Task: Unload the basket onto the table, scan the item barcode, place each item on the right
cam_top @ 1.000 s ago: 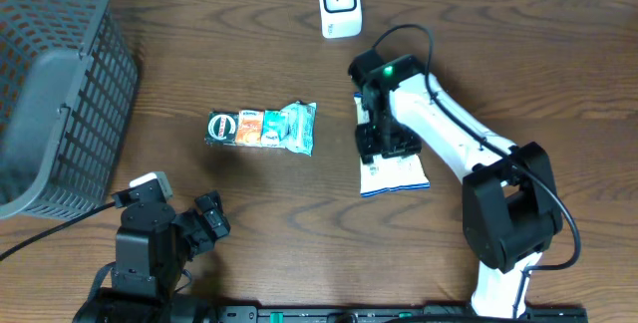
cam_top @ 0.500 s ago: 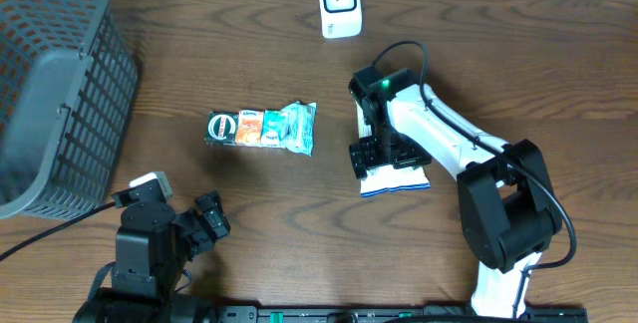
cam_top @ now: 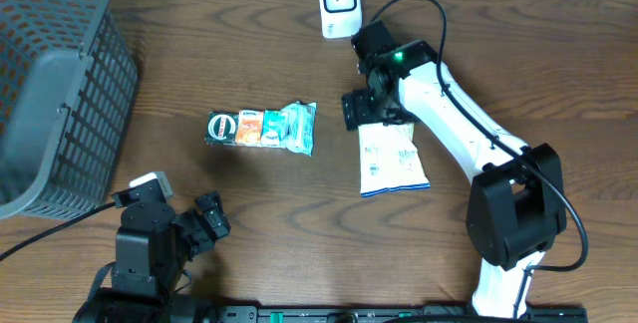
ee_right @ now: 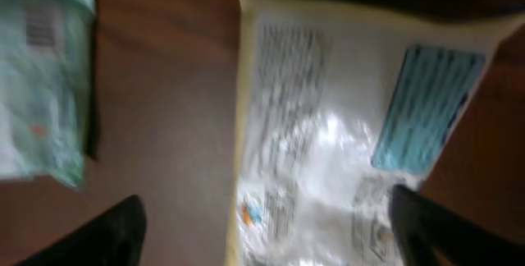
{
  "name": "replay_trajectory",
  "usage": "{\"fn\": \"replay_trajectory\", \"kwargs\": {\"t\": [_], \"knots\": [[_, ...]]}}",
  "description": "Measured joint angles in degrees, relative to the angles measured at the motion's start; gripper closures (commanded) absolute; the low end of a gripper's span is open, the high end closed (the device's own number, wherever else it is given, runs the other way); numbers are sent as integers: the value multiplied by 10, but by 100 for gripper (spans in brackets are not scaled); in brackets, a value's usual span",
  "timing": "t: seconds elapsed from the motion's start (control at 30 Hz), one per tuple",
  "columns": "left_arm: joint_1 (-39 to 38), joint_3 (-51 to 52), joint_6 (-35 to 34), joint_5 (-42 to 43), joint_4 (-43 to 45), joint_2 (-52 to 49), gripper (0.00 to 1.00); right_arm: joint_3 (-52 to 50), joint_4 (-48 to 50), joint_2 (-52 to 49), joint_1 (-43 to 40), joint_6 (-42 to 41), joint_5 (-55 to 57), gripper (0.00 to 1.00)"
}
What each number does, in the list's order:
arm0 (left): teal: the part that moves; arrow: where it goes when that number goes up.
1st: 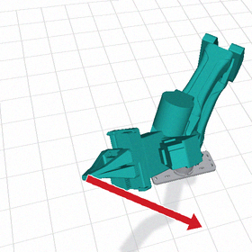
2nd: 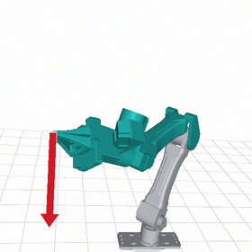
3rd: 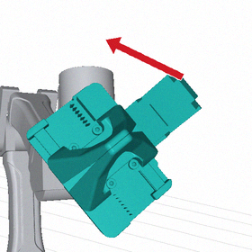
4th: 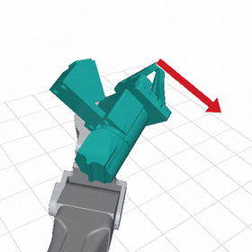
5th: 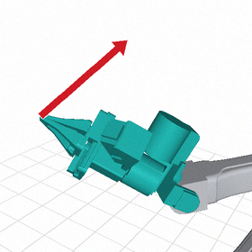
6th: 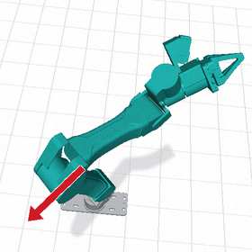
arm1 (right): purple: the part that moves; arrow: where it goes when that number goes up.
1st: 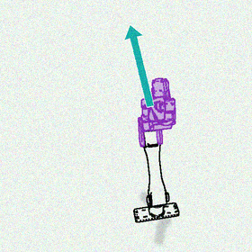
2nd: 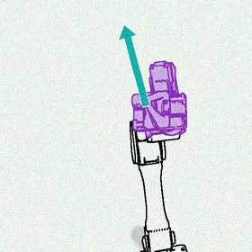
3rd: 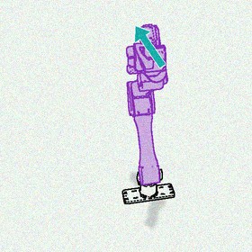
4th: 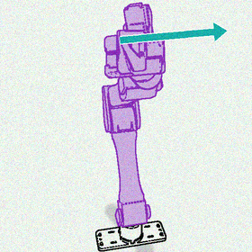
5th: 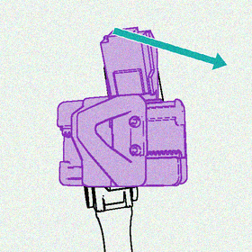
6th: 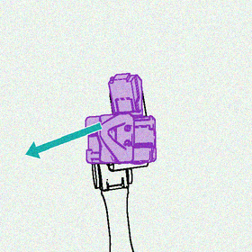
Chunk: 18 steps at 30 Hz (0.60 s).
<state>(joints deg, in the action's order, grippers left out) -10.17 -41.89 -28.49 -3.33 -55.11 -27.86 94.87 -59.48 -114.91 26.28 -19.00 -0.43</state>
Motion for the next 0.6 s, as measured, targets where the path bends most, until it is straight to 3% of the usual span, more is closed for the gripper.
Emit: {"fn": "replay_trajectory", "kwargs": {"t": [0.27,0.5,0.53,0.6], "knots": [[0,0,0,0,0,0,3,-8,74,0,-5,-1,0,21],[0,0,0,0,0,0,2,-78,114,0,-5,-1,7,21],[0,0,0,0,0,0,2,-88,118,0,-7,-1,9,20],[0,0,0,0,0,0,2,-104,120,0,-12,-2,13,2]]}}
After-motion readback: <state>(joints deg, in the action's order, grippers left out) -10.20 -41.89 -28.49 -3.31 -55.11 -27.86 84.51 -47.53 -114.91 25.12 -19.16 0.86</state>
